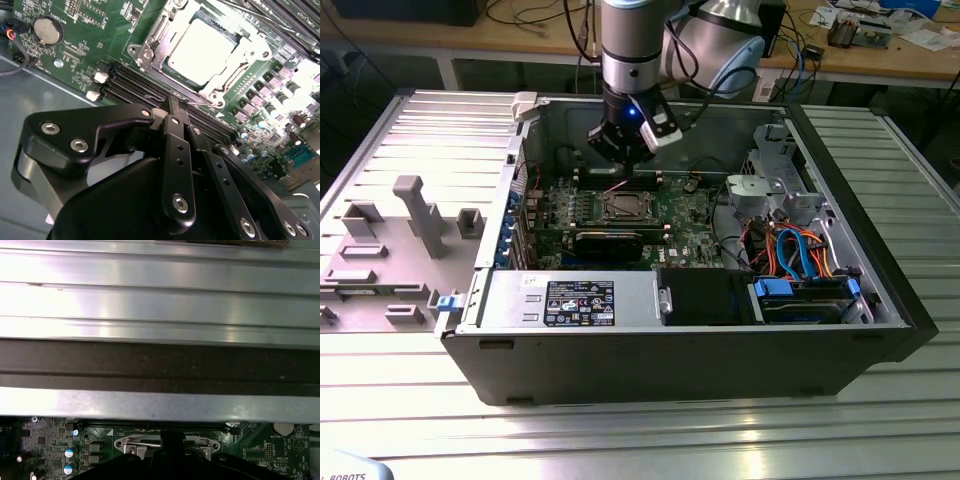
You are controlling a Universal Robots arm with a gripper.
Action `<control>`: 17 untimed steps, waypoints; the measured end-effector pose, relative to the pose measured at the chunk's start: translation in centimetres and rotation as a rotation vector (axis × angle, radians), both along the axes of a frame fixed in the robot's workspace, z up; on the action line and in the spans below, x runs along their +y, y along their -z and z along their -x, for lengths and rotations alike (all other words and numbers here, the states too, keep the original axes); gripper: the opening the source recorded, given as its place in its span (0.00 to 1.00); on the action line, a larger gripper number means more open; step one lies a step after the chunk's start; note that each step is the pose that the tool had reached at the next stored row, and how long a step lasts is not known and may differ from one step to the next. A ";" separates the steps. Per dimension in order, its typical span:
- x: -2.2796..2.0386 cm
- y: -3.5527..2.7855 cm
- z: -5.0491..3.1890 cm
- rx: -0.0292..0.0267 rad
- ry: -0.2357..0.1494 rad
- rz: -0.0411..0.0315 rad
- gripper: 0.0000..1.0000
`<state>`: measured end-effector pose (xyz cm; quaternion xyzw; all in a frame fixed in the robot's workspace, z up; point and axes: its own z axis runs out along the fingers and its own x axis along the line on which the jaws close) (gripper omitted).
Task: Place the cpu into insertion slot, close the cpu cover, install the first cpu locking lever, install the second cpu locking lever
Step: 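Install the first cpu locking lever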
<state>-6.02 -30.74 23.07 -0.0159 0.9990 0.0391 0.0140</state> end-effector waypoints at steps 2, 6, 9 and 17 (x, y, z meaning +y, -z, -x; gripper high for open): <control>0.00 0.15 -0.15 -0.0001 0.000 -0.0001 0.11; 0.00 0.57 -0.40 -0.0001 0.000 -0.0001 0.11; 0.00 0.90 -0.66 0.0000 0.000 -0.0002 0.11; 0.00 1.66 -1.18 -0.0001 0.005 -0.0046 0.11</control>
